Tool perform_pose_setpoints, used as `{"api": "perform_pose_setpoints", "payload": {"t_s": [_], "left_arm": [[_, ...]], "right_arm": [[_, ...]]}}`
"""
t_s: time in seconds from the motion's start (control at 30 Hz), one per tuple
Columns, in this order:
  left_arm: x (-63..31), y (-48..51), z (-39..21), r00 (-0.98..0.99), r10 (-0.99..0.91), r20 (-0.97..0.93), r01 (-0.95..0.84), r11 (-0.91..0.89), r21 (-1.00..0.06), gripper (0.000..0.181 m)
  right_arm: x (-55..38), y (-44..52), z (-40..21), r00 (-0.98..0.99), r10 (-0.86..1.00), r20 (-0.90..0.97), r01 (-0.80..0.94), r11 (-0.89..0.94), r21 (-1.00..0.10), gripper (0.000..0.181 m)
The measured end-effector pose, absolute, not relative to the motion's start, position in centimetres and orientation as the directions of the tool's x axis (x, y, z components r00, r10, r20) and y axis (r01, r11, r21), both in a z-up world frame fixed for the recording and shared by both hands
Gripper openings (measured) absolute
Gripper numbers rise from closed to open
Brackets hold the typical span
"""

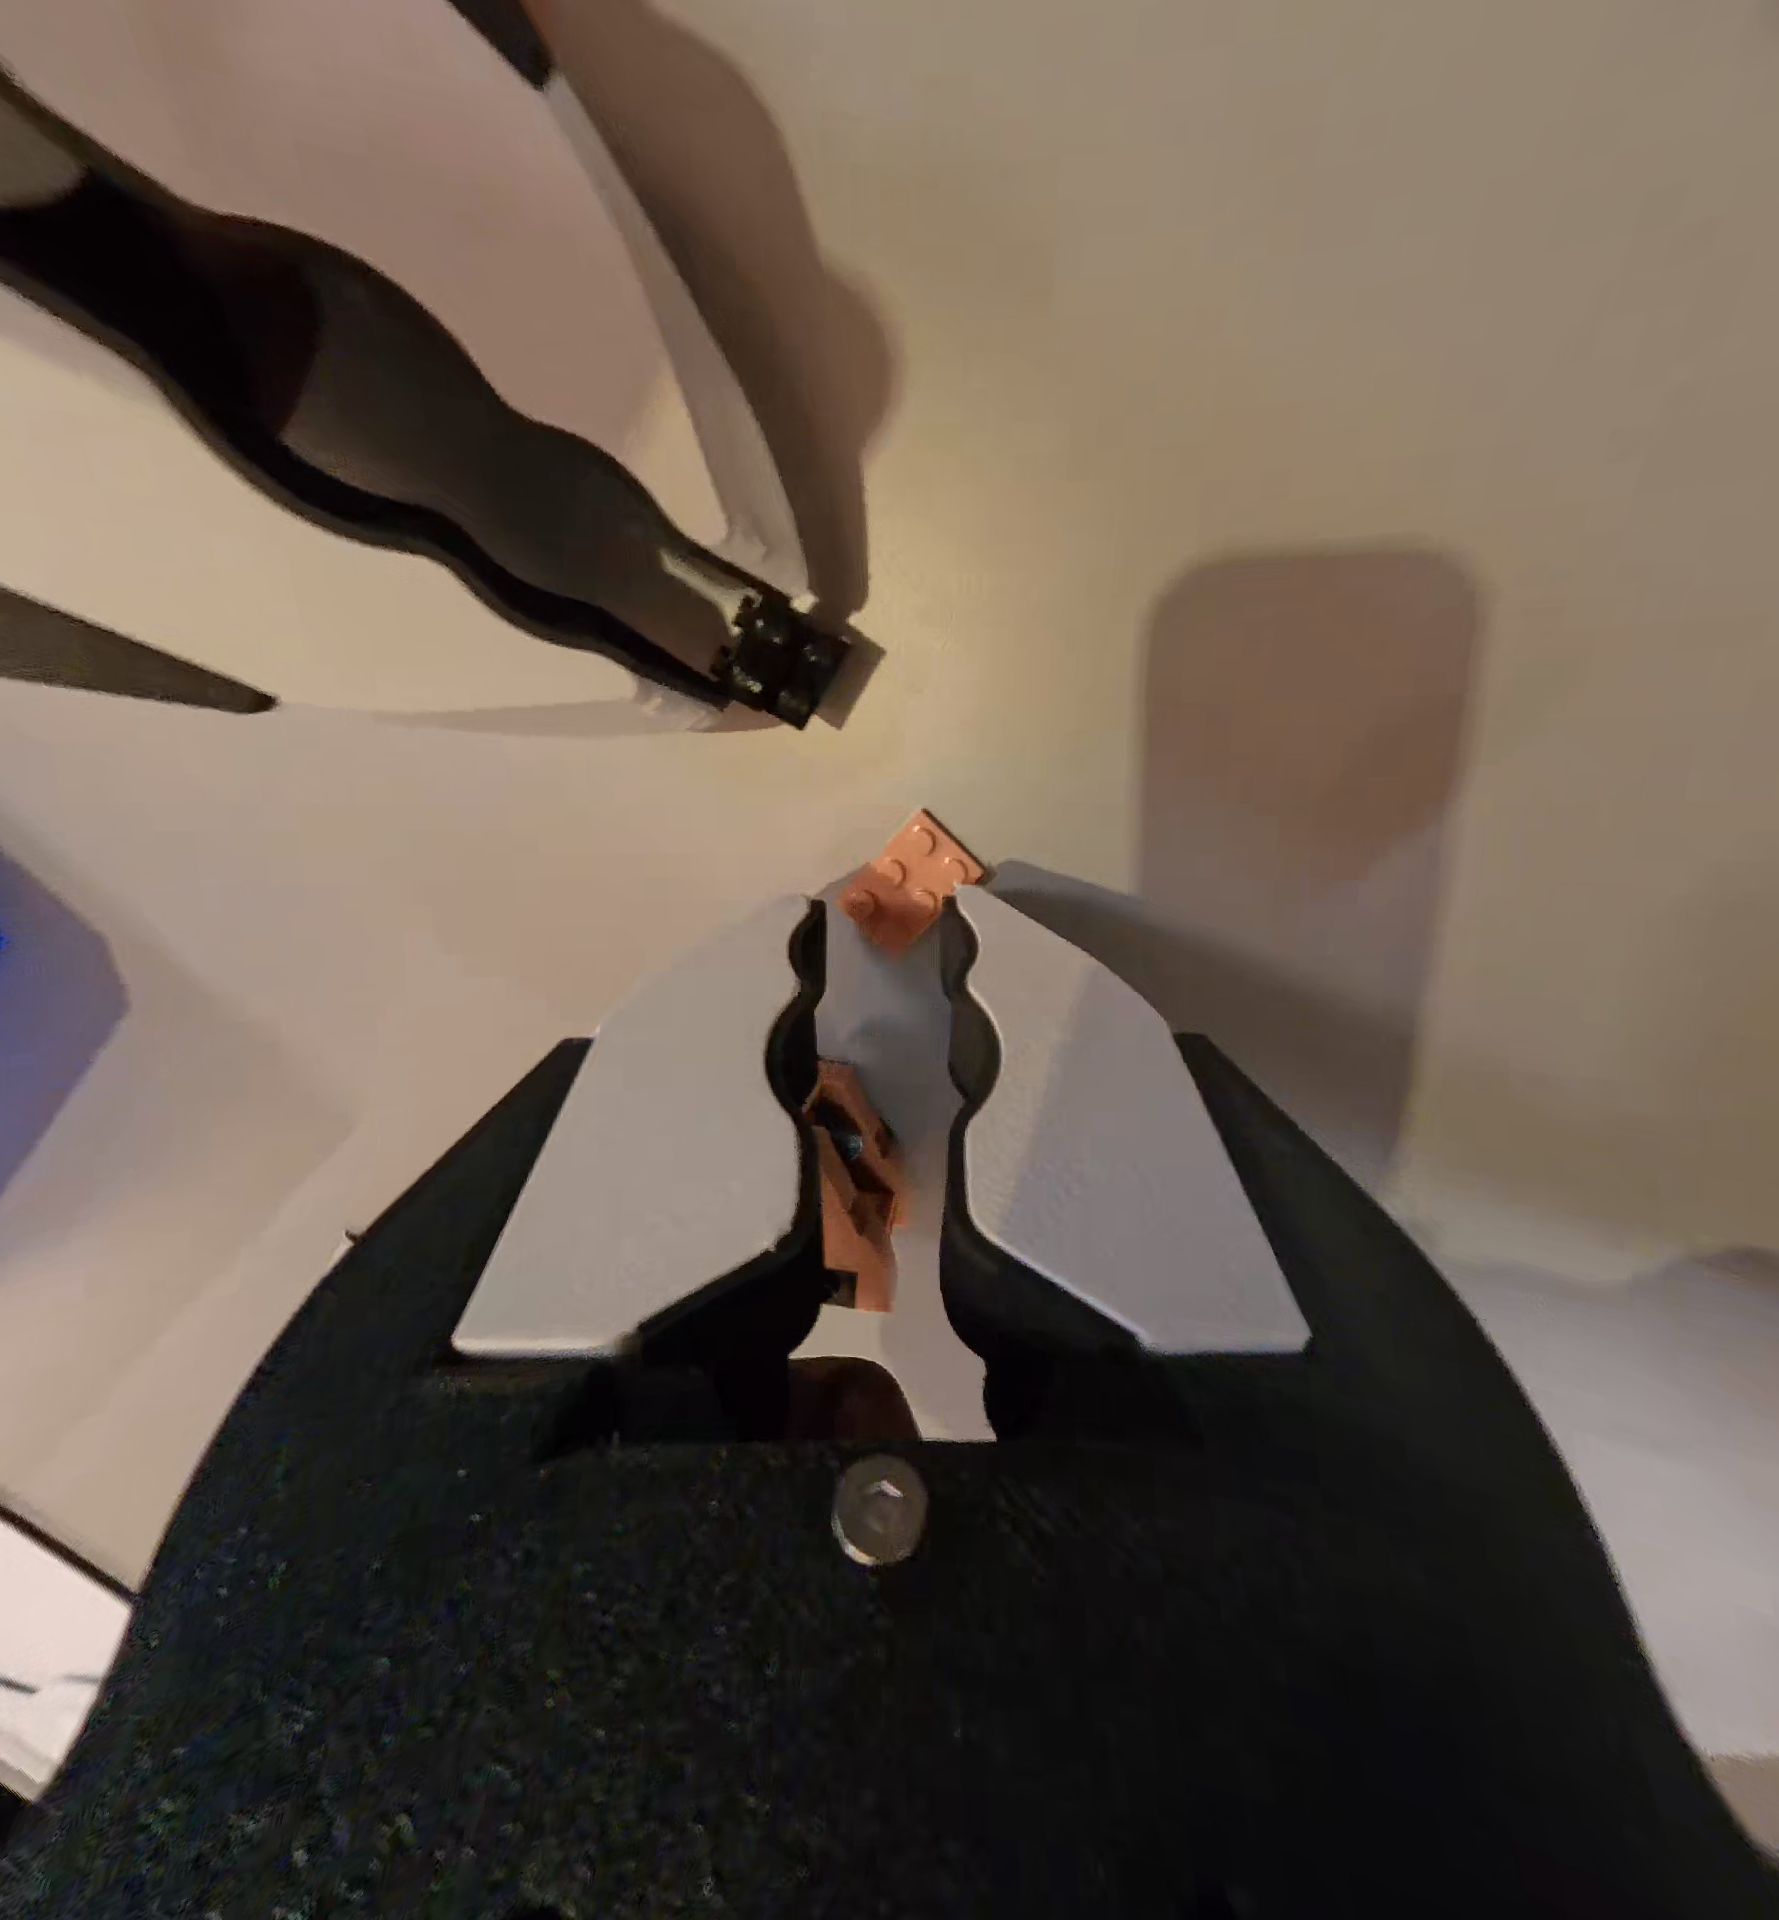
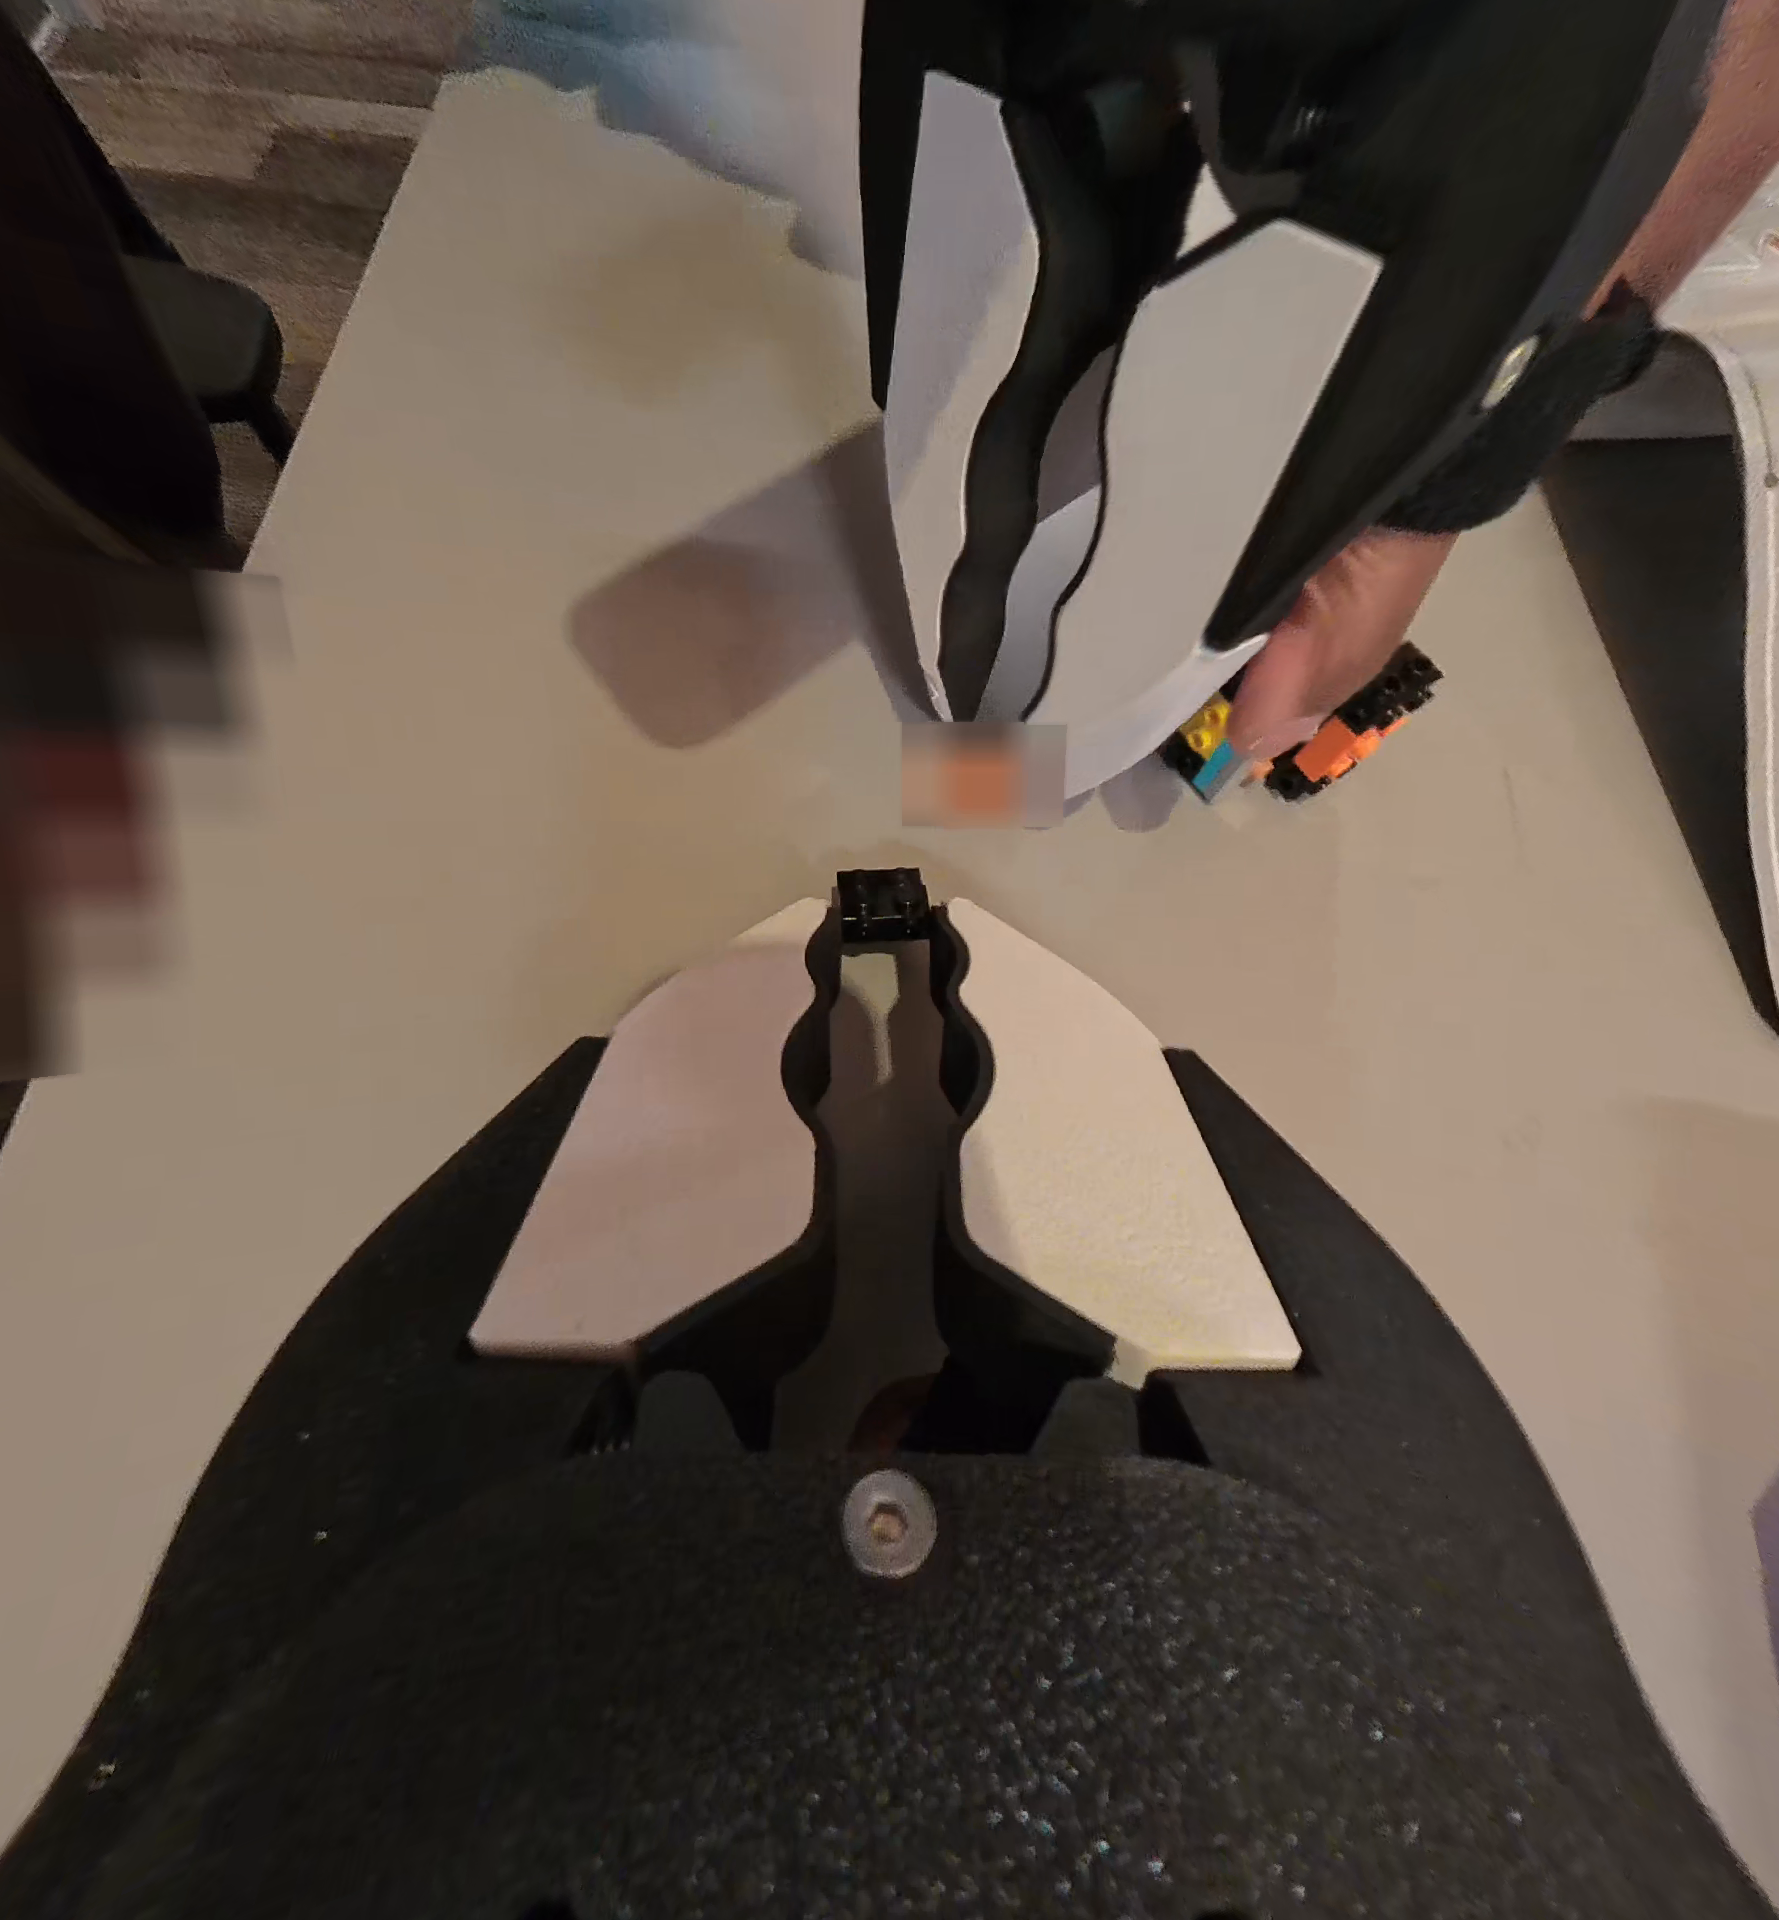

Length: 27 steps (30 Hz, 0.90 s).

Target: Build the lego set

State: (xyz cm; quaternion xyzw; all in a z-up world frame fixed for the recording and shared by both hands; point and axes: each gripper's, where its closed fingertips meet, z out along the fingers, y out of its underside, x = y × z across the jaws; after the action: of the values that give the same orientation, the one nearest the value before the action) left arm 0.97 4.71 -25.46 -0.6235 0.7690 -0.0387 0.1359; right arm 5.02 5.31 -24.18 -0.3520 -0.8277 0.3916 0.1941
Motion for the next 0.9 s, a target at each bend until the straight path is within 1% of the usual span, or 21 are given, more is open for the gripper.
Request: {"api": "perform_pose_setpoints", "payload": {"t_s": [0.1,0.2,0.23,0.3,0.4,0.47,0.53,0.67,0.83,0.9], "left_arm": [[1.1,4.8,-25.9,-0.214,-0.967,-0.138,-0.946,0.241,-0.219,0.016],[1.1,4.1,-26.0,-0.208,-0.973,-0.105,-0.951,0.226,-0.210,0.000],[1.2,3.8,-26.1,-0.197,-0.974,-0.112,-0.954,0.217,-0.209,0.000],[1.4,3.5,-26.3,-0.164,-0.975,-0.147,-0.960,0.193,-0.205,0.000],[1.6,3.4,-26.2,-0.057,-0.976,-0.211,-0.969,0.106,-0.225,0.000],[1.7,3.4,-25.9,0.009,-0.971,-0.240,-0.963,0.056,-0.262,0.003],[1.9,3.6,-25.2,0.034,-0.966,-0.258,-0.951,0.049,-0.306,0.010],[2.0,4.8,-24.3,-0.016,-0.971,-0.240,-0.946,0.093,-0.311,0.017],[1.7,5.0,-25.4,-0.144,-0.987,-0.078,-0.961,0.158,-0.225,0.017],[1.7,5.2,-25.8,-0.167,-0.984,-0.059,-0.963,0.176,-0.204,0.016]], "right_arm": [[5.0,5.7,-24.0,-0.664,0.746,0.038,0.437,0.429,-0.791,0.015],[4.8,5.9,-24.0,-0.652,0.757,0.049,0.438,0.428,-0.791,0.015],[4.8,5.9,-24.1,-0.646,0.761,0.055,0.439,0.430,-0.789,0.015],[4.7,6.1,-24.2,-0.636,0.769,0.067,0.444,0.435,-0.783,0.015],[4.6,6.3,-24.5,-0.623,0.778,0.080,0.459,0.446,-0.768,0.016],[4.6,6.3,-24.6,-0.622,0.779,0.079,0.464,0.448,-0.764,0.016],[4.6,6.3,-24.5,-0.625,0.777,0.072,0.464,0.444,-0.766,0.016],[4.5,6.6,-24.4,-0.622,0.781,0.052,0.469,0.425,-0.774,0.015],[4.8,7.1,-24.5,-0.621,0.783,0.037,0.480,0.418,-0.771,0.015],[4.8,7.3,-24.5,-0.620,0.784,0.032,0.484,0.415,-0.771,0.016]]}}
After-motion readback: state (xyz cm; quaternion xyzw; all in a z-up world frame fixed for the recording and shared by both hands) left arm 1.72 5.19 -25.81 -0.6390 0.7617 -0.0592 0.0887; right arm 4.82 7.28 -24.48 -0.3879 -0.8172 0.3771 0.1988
